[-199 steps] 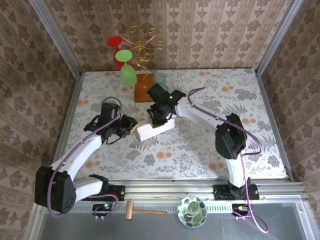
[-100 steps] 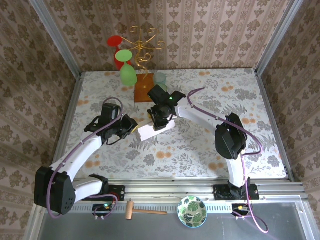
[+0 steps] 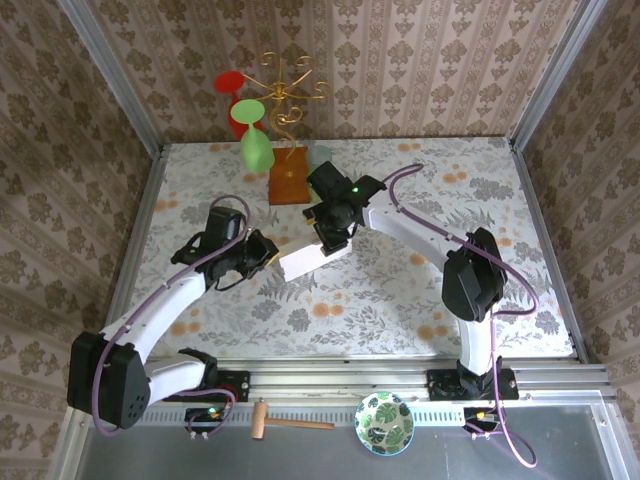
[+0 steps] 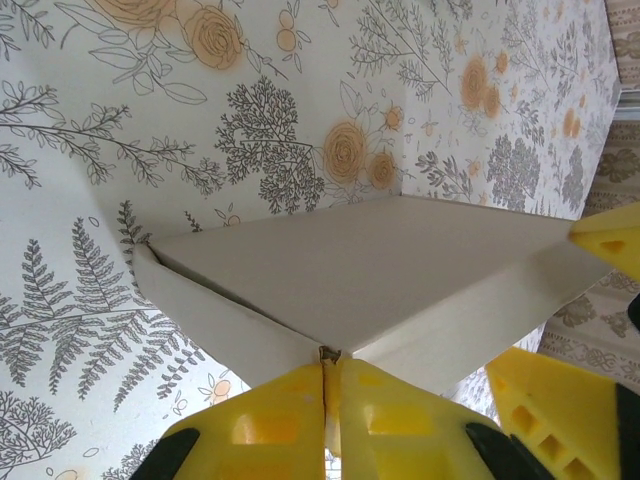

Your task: Fold the paper box

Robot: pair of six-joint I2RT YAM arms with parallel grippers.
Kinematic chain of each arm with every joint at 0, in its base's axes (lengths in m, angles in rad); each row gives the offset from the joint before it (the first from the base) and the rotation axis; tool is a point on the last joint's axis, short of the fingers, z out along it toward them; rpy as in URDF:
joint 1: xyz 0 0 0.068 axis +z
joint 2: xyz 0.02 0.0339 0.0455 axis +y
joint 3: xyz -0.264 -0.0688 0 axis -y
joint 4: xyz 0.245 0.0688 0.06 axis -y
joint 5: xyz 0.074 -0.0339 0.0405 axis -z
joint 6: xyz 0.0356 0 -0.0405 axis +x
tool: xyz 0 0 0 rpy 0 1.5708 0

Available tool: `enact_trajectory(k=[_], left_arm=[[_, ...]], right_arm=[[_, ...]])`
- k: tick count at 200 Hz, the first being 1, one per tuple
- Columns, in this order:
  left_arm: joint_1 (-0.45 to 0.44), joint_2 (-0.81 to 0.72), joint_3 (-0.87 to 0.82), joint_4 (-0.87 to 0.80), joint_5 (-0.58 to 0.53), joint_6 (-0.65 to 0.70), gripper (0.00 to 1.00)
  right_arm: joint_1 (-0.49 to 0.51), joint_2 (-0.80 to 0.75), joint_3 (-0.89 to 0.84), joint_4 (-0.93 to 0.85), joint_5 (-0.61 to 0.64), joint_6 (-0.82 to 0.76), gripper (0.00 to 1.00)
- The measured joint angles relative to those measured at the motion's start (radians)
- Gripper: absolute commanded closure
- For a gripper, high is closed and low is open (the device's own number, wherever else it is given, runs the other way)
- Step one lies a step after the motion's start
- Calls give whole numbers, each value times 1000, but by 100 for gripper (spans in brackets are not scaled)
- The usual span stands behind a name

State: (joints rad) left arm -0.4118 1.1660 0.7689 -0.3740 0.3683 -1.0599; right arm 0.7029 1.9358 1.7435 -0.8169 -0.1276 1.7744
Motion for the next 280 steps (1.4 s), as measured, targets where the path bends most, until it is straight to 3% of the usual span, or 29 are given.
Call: enact_trajectory(k=[60,84,102,129,160,189,213,256,280], left_arm=[[-8,4,6,-3,-2,4,91],[-11,4,6,-3,-6,5,91],[-13,4,6,-3,-6,6,92],[-13,6,8,-4,-6,6,92],[-13,11,11,-4,-9,7,92],[-13,11,13,-4,-9,7,92],[-13,11,13,-4,-9,7,92],[-13,13,13,-4,-9,7,92],[-13,18,18,-3,-14,6,92]], right_arm=[[-39,-79,6,-46,64,-185,33],[-83,-160,-24,-47,87,-315,46],[-140,-222,-76,-19,86,-455,50],[-239,-261,-177,53,19,-639,54],[-294,-192,-191,64,-89,-778,52],[-292,-138,-197,81,-158,-839,51],[-293,-134,-198,85,-187,-863,59],[-293,-134,-249,118,-204,-866,60],[-297,-134,-270,153,-226,-855,69]])
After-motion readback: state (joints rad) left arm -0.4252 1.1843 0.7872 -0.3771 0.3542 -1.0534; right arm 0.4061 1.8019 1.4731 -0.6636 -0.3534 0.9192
